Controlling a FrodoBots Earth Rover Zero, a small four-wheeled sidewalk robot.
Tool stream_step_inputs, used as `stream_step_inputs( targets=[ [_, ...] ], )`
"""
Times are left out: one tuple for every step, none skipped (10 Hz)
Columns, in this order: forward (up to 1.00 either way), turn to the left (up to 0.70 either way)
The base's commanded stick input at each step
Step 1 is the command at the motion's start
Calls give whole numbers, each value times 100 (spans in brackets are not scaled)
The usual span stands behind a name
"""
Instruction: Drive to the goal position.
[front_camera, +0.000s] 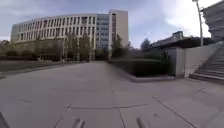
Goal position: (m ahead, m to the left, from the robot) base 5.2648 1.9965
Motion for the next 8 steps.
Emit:
stream_step_inputs(
  targets=[
    [100,0],
    [100,0],
    [100,0],
    [100,0],
    [100,0],
    [100,0],
    [100,18],
    [100,27]
  ],
)
